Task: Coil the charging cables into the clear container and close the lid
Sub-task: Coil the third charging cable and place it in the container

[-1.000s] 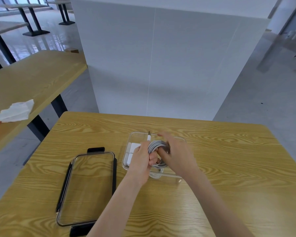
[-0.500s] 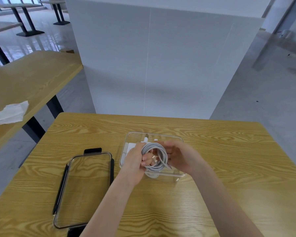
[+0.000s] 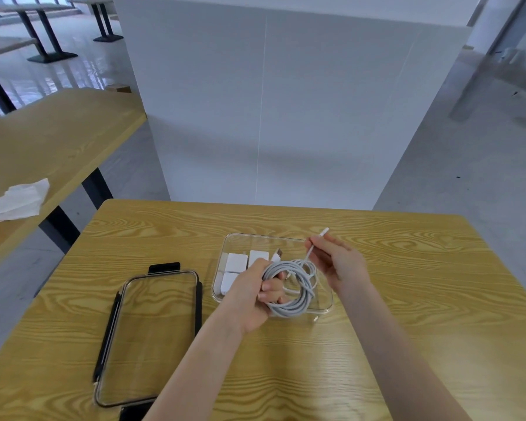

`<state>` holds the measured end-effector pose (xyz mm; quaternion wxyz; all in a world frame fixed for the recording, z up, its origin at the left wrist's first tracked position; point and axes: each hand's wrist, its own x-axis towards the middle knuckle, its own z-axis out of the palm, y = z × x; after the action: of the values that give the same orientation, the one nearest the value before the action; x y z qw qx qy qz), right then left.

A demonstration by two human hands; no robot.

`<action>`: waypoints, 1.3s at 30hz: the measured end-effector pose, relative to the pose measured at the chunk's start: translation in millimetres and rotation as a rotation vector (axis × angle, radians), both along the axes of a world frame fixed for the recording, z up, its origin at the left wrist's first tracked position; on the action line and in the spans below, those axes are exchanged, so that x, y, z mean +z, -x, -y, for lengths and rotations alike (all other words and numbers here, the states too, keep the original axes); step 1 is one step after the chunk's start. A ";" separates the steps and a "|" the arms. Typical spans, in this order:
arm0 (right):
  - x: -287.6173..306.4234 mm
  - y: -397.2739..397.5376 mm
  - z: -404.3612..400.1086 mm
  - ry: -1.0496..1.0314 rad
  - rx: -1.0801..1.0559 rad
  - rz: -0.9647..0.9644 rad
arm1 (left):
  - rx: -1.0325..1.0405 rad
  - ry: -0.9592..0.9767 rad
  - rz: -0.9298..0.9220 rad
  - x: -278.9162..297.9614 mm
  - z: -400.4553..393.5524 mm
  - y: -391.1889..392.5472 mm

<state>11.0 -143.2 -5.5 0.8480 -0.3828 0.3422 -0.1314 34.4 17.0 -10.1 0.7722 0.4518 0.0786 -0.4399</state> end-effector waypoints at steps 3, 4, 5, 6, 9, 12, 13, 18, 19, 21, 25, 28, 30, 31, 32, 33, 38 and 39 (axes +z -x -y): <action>-2.3 4.3 -0.1 0.212 0.083 -0.053 | -0.040 -0.026 0.003 -8.7 3.4 -8.4; -3.1 4.6 -0.3 0.291 0.121 -0.076 | -0.065 -0.034 0.006 -12.2 5.4 -11.0; -4.0 4.1 0.0 0.359 0.157 -0.093 | -0.096 -0.041 0.006 -15.4 8.2 -13.4; -4.8 3.4 0.0 0.414 0.201 -0.103 | -0.127 -0.051 0.014 -18.4 12.1 -16.0; -10.1 1.9 -1.0 0.606 0.370 -0.139 | -0.209 -0.078 0.078 -23.1 26.0 -22.8; -12.8 1.1 0.7 0.869 0.507 -0.089 | -0.238 -0.090 0.106 -27.9 41.5 -32.7; -14.6 0.3 2.7 0.925 0.536 -0.072 | -0.239 -0.092 0.099 -30.4 46.1 -36.1; -35.3 -9.2 20.1 1.049 0.777 -0.132 | -0.223 -0.169 0.091 -57.0 64.3 -52.3; -39.5 -12.1 24.5 1.100 0.817 -0.143 | -0.235 -0.191 0.112 -62.9 67.1 -54.8; -47.9 -19.6 33.9 1.147 0.862 -0.166 | -0.271 -0.286 0.170 -74.0 72.5 -60.2; -65.6 -28.8 41.7 1.258 0.956 -0.229 | -0.324 -0.572 0.355 -89.0 76.7 -69.3; -83.4 -32.2 40.0 1.311 1.026 -0.278 | -0.385 -0.715 0.434 -96.3 79.5 -74.8; -92.4 -34.6 38.7 1.326 1.049 -0.332 | -0.472 -0.771 0.483 -102.1 80.9 -76.0; -96.8 -36.8 37.3 1.338 1.062 -0.361 | -0.502 -0.797 0.506 -105.1 81.0 -75.9; -100.3 -38.9 35.2 1.354 1.075 -0.386 | -0.526 -0.822 0.523 -105.9 80.8 -75.5; -104.0 -41.1 32.5 1.366 1.084 -0.407 | -0.551 -0.842 0.541 -106.1 79.9 -74.7; -120.1 -45.2 25.6 1.370 1.083 -0.498 | -0.663 -0.894 0.674 -109.5 75.9 -72.7; -122.8 -44.7 24.9 1.367 1.058 -0.517 | -0.683 -0.898 0.711 -110.1 75.2 -72.4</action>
<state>55.8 -168.2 -128.3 0.2814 -0.9285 0.1487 0.1912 106.7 -58.2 -120.2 0.3054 0.8465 -0.1529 -0.4084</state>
